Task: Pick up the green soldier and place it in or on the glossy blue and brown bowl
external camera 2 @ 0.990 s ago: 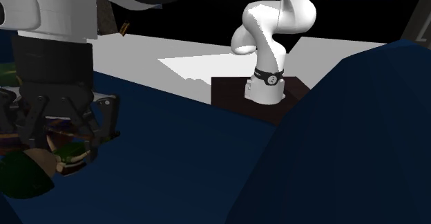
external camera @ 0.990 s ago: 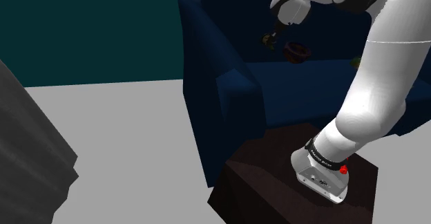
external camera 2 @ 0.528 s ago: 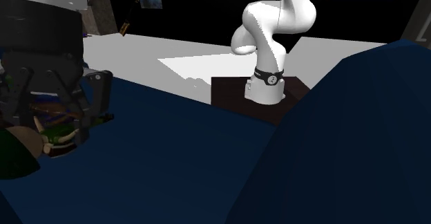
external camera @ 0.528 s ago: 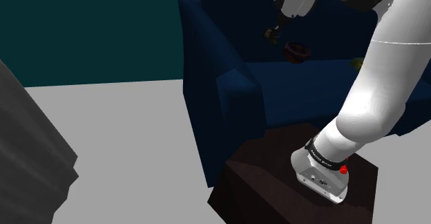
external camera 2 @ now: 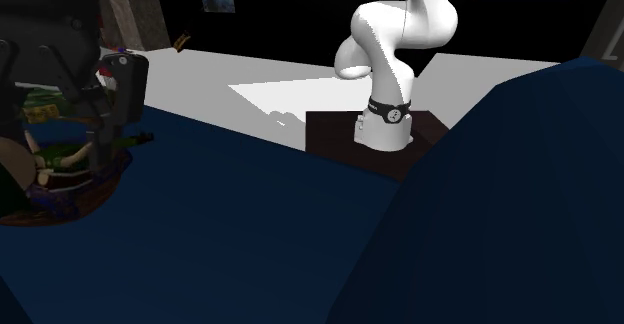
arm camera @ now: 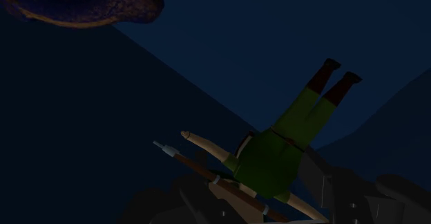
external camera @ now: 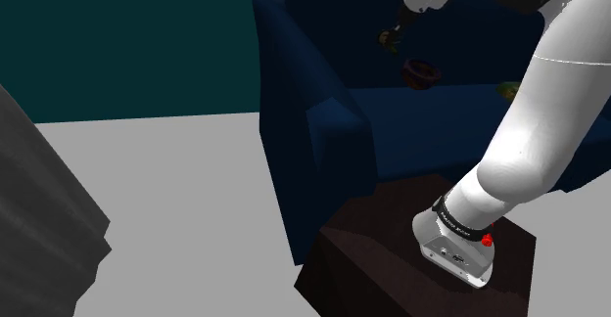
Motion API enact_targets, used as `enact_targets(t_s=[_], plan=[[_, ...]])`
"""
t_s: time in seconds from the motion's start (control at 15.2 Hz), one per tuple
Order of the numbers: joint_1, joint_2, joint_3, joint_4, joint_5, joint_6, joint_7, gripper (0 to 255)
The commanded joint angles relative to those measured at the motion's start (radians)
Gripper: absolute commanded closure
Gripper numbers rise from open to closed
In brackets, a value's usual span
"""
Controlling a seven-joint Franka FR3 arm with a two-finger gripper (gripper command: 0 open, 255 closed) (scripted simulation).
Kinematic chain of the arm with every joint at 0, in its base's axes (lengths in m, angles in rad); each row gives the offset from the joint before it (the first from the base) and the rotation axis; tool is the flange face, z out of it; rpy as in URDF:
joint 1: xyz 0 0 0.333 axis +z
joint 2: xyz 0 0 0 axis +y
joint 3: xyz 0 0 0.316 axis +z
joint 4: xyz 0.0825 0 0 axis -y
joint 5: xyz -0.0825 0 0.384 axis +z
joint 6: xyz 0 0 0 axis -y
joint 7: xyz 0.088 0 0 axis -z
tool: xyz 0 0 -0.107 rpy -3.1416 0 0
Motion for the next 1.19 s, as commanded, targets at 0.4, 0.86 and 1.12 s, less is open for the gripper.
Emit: enact_targets(t_s=[0.4, 0.86, 1.12], plan=[[-0.058, 0.013, -0.014, 0.075, 0.018, -0.073, -0.060, 255], [-0.228, 0.121, -0.013, 0.229, 0.113, -0.160, -0.225, 255], [-0.337, 0.202, -0.005, 0.354, 0.163, -0.224, -0.302, 255]])
